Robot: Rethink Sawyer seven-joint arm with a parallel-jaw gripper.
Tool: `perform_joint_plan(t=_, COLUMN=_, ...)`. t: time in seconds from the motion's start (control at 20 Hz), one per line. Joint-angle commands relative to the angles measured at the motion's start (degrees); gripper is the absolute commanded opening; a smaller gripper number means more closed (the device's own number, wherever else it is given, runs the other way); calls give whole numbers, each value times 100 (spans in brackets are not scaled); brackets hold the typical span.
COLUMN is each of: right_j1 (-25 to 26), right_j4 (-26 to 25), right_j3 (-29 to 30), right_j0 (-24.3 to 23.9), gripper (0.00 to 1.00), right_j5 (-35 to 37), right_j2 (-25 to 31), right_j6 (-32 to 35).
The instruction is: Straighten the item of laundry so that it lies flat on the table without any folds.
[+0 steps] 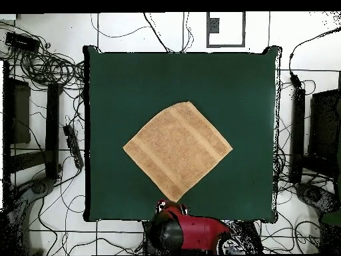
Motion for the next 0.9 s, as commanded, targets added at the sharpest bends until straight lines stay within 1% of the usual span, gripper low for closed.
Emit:
perform_joint_plan(t=0.05, right_j1=-81, right_j4=410, right_j3=-1219, right_j0=4, gripper=100, right_j5=412, right_j2=1032, right_j6=461)
perform_joint_plan(t=0.5, right_j1=1148, right_j4=228, right_j3=-2196, right_j0=96, gripper=100, right_j5=-628, right_j2=1064, right_j6=600)
perform_joint_plan(t=0.7, right_j1=1534, right_j4=66, right_j3=-2497, right_j0=-1, gripper=100, right_j5=-927, right_j2=1157, right_j6=579)
perform_joint_plan(t=0.9, right_j1=2105, right_j4=-212, right_j3=-2840, right_j0=-230, gripper=100, right_j5=-1283, right_j2=1343, right_j6=509)
